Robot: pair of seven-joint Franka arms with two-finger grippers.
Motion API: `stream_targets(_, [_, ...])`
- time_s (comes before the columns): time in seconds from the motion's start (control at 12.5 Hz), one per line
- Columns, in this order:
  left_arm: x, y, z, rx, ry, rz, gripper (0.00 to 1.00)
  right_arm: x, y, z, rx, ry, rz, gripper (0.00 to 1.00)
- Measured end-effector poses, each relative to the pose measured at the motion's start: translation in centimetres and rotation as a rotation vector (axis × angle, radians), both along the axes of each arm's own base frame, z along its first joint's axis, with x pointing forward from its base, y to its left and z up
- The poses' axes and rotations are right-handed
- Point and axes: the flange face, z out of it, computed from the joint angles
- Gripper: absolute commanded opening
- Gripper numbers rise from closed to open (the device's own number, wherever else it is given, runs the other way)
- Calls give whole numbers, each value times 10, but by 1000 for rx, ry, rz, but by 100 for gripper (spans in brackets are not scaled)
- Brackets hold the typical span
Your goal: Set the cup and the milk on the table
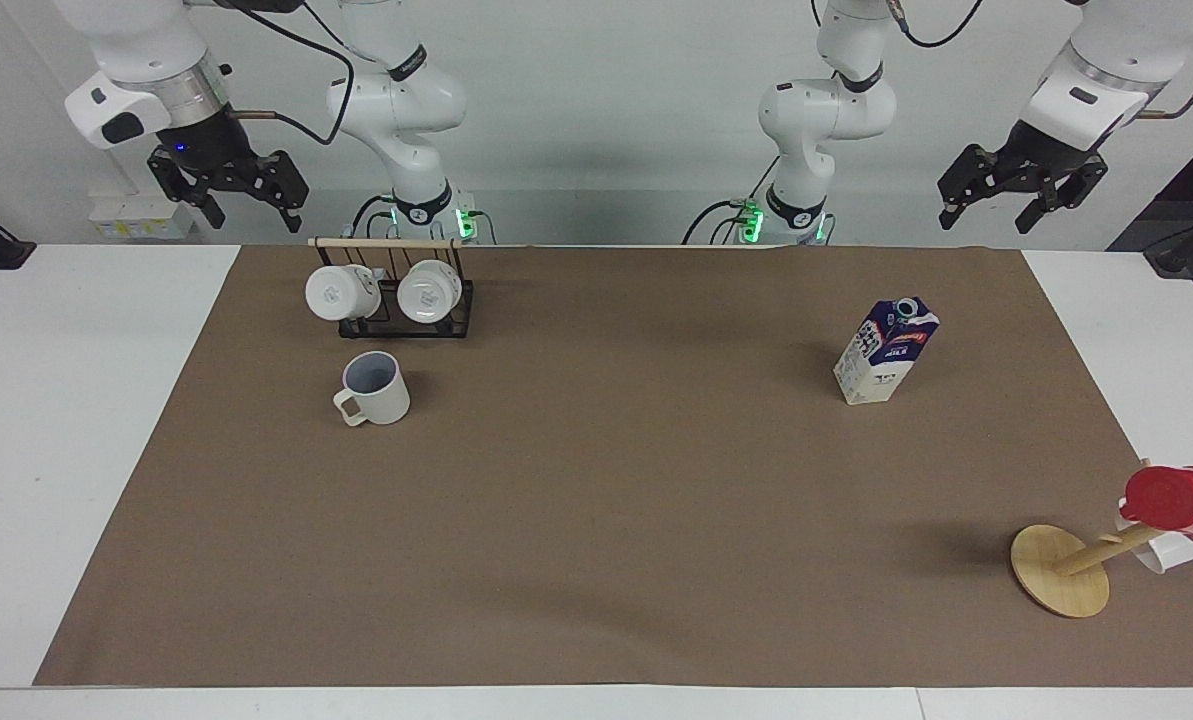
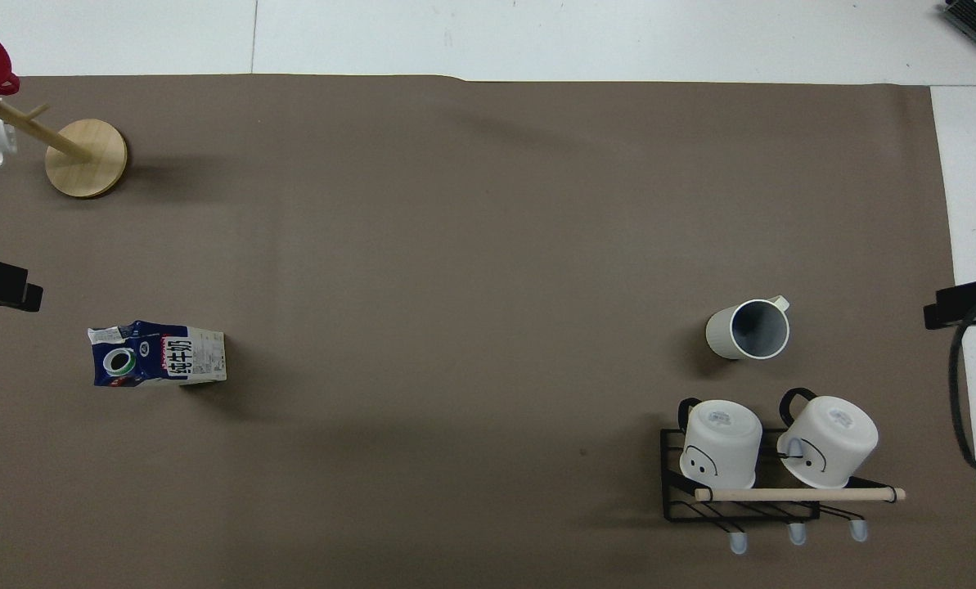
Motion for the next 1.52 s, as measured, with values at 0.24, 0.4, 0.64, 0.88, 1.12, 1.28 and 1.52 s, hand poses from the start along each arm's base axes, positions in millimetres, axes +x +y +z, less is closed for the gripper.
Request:
stream_targets(0.24, [0,0,0,0,0,0,100,0,0,0,0,0,0,100])
stream_targets(0.4, [0,0,0,0,0,0,100,0,0,0,0,0,0,100])
stream_targets(0.64, [0,0,0,0,0,0,100,-1,0,-2,1,5,-1,100])
stream_targets(0.88, [0,2,0,0,0,3,100,-1,0,-3,1,8,-1,100])
stream_targets(1.12, [0,3,0,0,0,6,100,-2,0,-5,1,12,-1,100])
stream_targets(1.28, [0,3,0,0,0,6,100,-2,0,-8,2,17,-1,100])
stream_targets(1.52, [0,3,0,1,0,6,100,2,0,-15,1,5,-4,100])
